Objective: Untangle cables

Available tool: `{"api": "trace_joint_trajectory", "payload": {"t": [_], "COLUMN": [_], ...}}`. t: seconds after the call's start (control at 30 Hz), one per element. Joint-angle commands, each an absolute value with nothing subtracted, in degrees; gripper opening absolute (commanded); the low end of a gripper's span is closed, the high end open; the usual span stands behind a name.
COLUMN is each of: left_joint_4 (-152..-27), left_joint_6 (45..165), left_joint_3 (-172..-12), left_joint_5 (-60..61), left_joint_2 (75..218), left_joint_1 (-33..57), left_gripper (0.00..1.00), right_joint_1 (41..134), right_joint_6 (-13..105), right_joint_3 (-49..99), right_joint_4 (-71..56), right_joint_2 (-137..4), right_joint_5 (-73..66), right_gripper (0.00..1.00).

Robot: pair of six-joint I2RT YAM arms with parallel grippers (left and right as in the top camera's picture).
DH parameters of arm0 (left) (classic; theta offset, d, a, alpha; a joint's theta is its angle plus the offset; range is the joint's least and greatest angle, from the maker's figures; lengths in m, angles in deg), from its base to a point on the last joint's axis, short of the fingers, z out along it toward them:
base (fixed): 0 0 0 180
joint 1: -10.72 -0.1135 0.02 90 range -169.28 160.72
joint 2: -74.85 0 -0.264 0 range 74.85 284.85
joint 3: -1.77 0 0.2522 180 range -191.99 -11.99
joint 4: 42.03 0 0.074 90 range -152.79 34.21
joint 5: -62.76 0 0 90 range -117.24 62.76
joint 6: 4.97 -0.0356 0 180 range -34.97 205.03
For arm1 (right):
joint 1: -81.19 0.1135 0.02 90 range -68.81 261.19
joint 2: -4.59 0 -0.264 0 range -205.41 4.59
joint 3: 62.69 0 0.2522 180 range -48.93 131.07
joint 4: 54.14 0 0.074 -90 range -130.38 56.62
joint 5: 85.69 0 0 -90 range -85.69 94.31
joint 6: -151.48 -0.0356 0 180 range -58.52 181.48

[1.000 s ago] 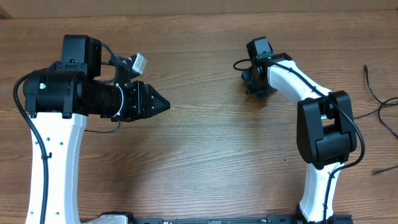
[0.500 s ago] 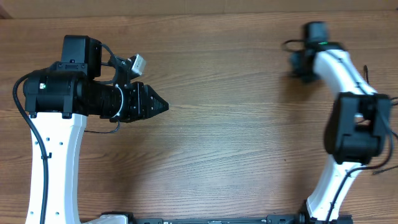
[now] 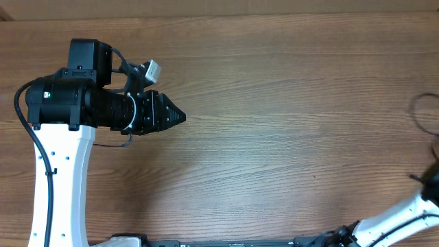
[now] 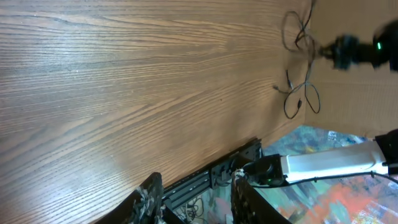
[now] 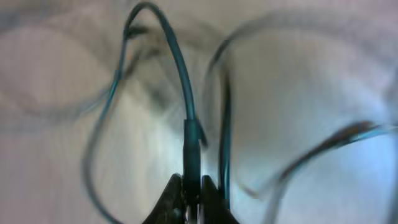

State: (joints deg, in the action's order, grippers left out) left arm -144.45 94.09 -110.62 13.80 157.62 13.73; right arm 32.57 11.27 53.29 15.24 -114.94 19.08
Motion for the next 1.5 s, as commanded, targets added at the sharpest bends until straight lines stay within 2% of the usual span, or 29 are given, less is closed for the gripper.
{"api": "trace_joint_trajectory", "payload": {"t": [0.0,0.03,0.2,0.23,0.27,0.3,0.4,0.67,0.77,0.87,1.13,1.3,1.4,1.47], "left_joint_4": [-144.2,-144.2,-144.4,-144.5,-144.6,-144.6,-144.3,-143.7,-142.8,-139.1,-121.4,-116.6,-116.8,-118.1], "left_joint_6": [94.5,94.5,94.5,94.5,94.4,94.2,93.9,93.5,93.2,94.2,94.9,93.8,93.9,93.8], "left_joint_3": [-111.5,-111.5,-111.5,-111.5,-111.5,-111.5,-111.5,-111.5,-111.5,-111.6,-113.8,-113.8,-113.8,-113.8], "left_joint_5": [13.2,13.2,13.2,13.2,13.2,13.1,12.6,12.6,12.6,12.6,10.5,-12.3,-25.9,-27.9], "left_joint_2": [157.7,157.7,157.7,157.7,157.7,157.7,157.7,157.7,157.7,157.3,152.3,145.5,142.3,140.3], "left_joint_1": [14.2,14.2,14.2,14.2,14.2,14.2,14.2,14.2,14.2,13.7,8.5,7.9,7.8,7.8], "left_gripper": [0.36,0.36,0.37,0.36,0.37,0.37,0.37,0.36,0.28,0.24,0.25,0.25,0.24,0.20], "right_joint_1": [28.6,27.6,25.6,25.6,25.7,26.1,27.1,32.2,35.7,40.3,58.4,72.4,81.9,89.3], "right_joint_6": [16.8,18.2,20.1,21.0,22.8,25.6,27.4,35.5,37.4,37.3,38.0,43.6,48.6,49.8], "right_joint_3": [54.4,54.5,56.1,56.5,56.9,57.1,58.1,63.4,64.6,64.6,64.7,64.7,64.7,64.6], "right_joint_4": [14.5,14.0,13.8,13.7,13.0,12.0,10.1,7.0,5.9,3.3,0.1,4.2,7.8,9.8], "right_joint_2": [-112.5,-112.5,-111.6,-111.0,-110.4,-109.6,-107.0,-99.0,-96.4,-93.2,-84.2,-78.9,-76.5,-75.1], "right_joint_5": [13.8,10.9,0.5,-1.1,-3.3,-6.5,-11.8,-13.2,-19.3,-25.3,-26.1,-15.6,0.5,15.0], "right_gripper": [0.49,0.58,0.67,0.73,0.92,1.00,1.00,1.00,0.98,0.95,0.95,0.95,0.96,0.96]}}
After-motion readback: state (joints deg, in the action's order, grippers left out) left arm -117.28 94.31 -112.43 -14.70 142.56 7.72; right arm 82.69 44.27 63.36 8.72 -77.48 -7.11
